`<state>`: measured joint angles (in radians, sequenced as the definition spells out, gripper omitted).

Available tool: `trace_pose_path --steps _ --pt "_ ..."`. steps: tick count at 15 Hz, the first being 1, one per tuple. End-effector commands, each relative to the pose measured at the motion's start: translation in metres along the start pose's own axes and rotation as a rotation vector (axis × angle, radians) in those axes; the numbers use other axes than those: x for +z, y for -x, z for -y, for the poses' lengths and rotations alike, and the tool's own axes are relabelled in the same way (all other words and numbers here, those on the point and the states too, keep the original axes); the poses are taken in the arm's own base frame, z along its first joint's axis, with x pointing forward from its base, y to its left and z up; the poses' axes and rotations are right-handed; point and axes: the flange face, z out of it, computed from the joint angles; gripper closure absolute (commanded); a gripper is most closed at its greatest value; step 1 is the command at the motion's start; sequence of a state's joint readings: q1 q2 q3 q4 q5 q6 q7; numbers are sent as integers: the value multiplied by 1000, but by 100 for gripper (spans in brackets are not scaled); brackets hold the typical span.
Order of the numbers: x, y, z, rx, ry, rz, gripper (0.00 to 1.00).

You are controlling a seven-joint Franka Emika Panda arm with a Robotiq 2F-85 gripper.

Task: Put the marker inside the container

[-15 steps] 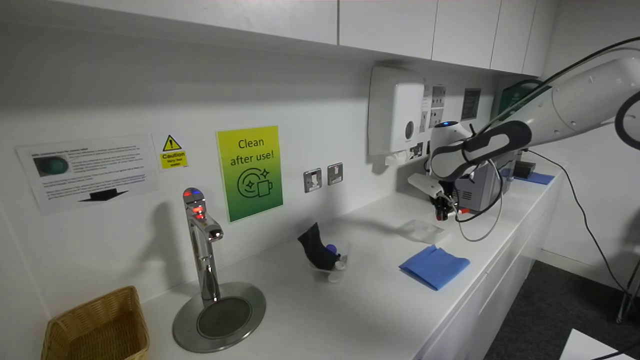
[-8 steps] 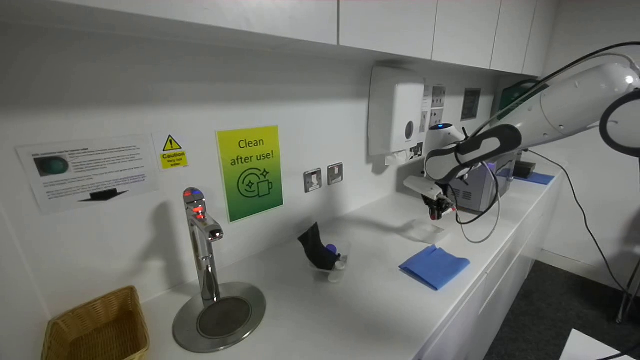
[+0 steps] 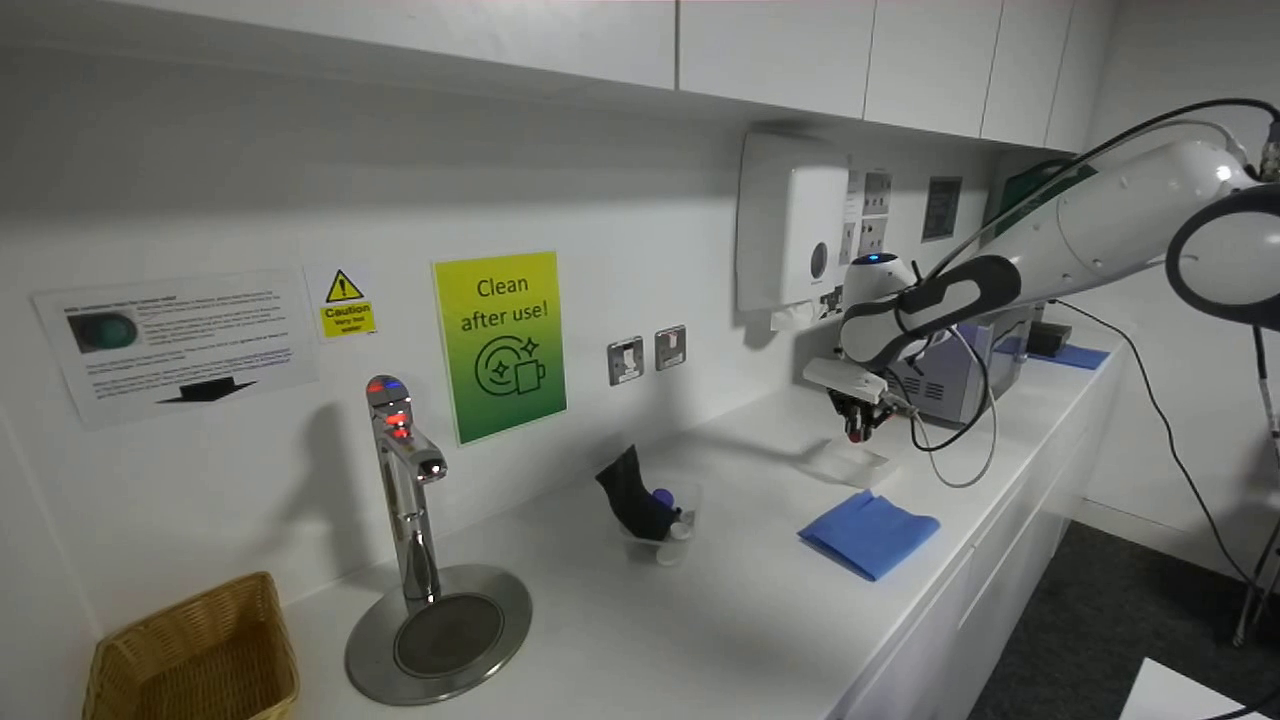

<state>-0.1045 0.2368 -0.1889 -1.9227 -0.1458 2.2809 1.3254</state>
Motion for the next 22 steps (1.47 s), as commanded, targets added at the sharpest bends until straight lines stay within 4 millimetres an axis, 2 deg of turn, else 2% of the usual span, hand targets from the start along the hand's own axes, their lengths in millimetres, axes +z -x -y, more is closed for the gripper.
trace_pose_path --steps 1,12,22 --pt "-3 -3 10 -39 -36 40 94" --pt "13 7 22 -72 -30 102 94" --pt "22 11 24 -75 -21 123 94"
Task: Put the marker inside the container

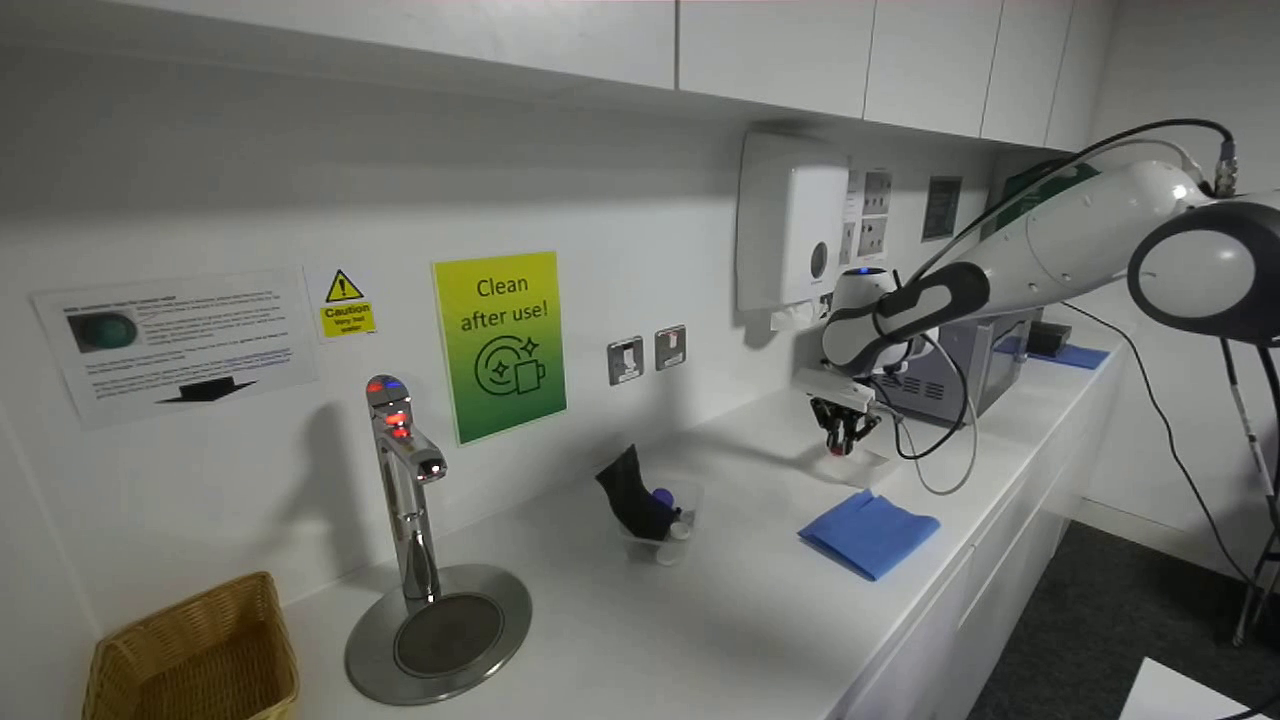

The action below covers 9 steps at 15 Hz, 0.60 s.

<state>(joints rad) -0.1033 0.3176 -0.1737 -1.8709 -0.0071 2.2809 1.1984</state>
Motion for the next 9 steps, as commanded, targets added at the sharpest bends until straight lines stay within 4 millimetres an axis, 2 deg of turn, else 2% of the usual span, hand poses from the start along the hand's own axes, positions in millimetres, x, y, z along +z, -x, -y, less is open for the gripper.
trace_pose_path --steps 1,2,4,9 --pt "-3 -3 6 -17 -14 21 77" --pt "-2 -3 7 -17 -13 22 52" --pt "0 -2 7 -16 -10 23 47" --pt "0 -1 8 -15 -8 23 11"
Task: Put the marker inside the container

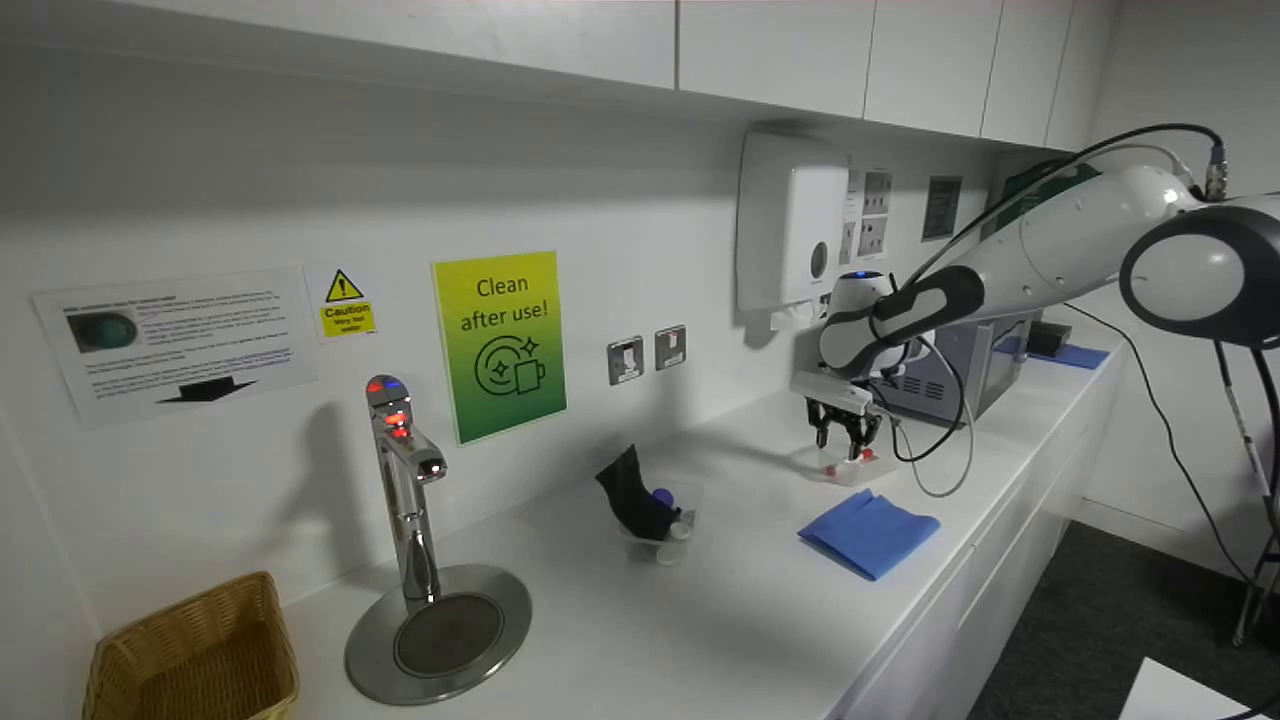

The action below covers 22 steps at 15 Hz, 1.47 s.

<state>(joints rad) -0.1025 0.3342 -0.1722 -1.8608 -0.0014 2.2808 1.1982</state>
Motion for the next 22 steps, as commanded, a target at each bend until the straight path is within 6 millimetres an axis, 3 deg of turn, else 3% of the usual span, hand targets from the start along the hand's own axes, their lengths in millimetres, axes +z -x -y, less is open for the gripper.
trace_pose_path --steps 1,2,7,12,17,22 --pt "-7 -3 5 -15 -13 16 5" --pt "-10 -2 4 -13 -11 12 0" --pt "-36 7 3 -26 -27 -22 0" --pt "-59 28 16 -57 -52 -23 0" --pt "-79 85 31 -109 61 75 0" --pt "-96 138 33 -79 235 104 0"
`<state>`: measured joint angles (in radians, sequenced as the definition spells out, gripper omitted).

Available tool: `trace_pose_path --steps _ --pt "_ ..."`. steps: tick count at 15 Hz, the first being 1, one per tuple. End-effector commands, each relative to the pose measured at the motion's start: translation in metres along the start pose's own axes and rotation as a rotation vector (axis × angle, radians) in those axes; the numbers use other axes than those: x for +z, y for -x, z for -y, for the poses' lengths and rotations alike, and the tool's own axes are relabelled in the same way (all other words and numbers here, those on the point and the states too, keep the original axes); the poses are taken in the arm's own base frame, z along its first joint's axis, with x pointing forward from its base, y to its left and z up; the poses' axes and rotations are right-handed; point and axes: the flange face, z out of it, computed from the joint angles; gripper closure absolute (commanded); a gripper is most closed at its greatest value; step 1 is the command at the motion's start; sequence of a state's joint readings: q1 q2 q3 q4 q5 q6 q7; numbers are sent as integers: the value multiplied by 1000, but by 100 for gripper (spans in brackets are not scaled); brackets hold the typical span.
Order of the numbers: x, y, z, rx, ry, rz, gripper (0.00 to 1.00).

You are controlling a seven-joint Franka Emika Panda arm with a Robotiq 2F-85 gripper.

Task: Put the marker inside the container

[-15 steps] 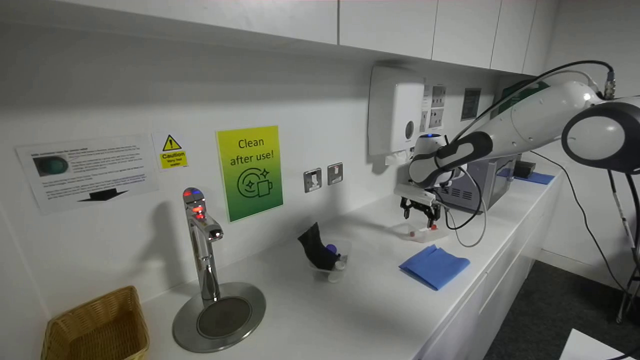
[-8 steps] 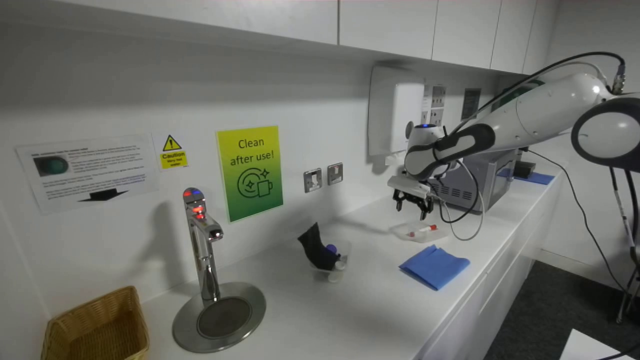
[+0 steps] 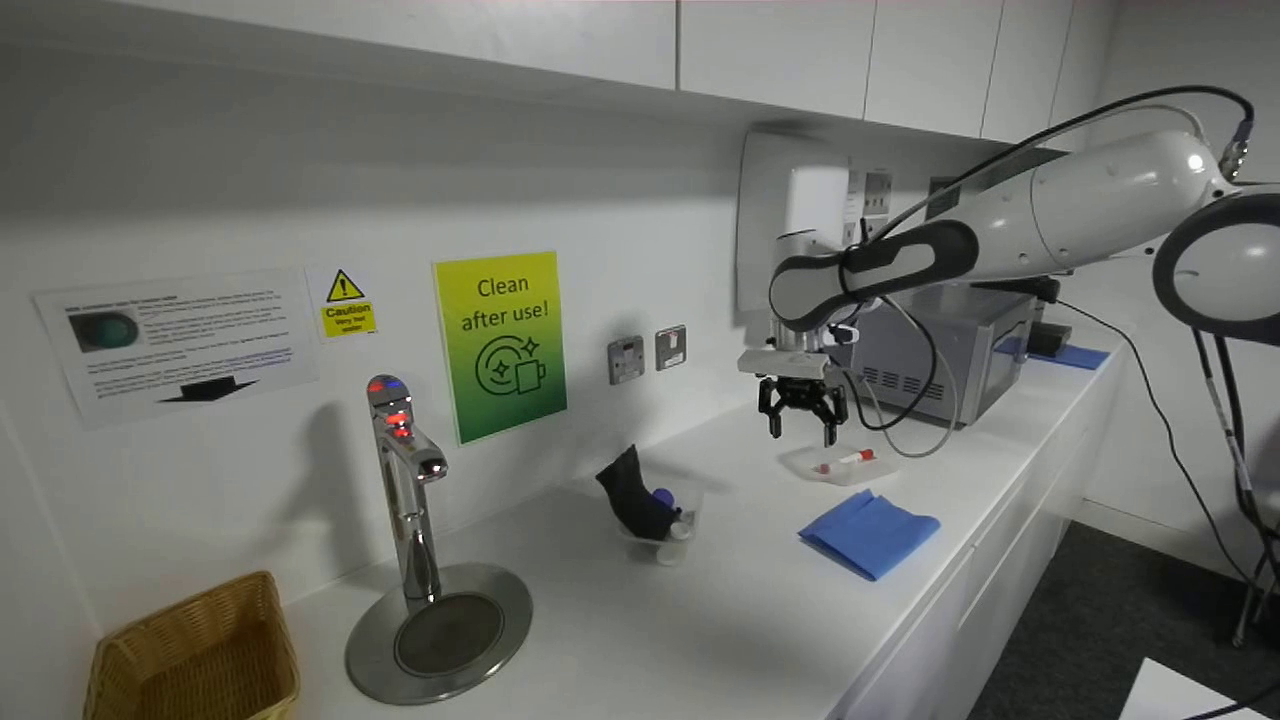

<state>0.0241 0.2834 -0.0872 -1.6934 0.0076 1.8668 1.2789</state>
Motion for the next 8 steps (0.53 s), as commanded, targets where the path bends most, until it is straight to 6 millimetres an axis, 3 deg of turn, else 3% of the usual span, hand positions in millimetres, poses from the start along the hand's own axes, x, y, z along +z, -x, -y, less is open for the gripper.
trace_pose_path --steps 1,8 --pt "-14 23 1 87 103 1 0" --pt "-1 29 2 86 106 5 0"
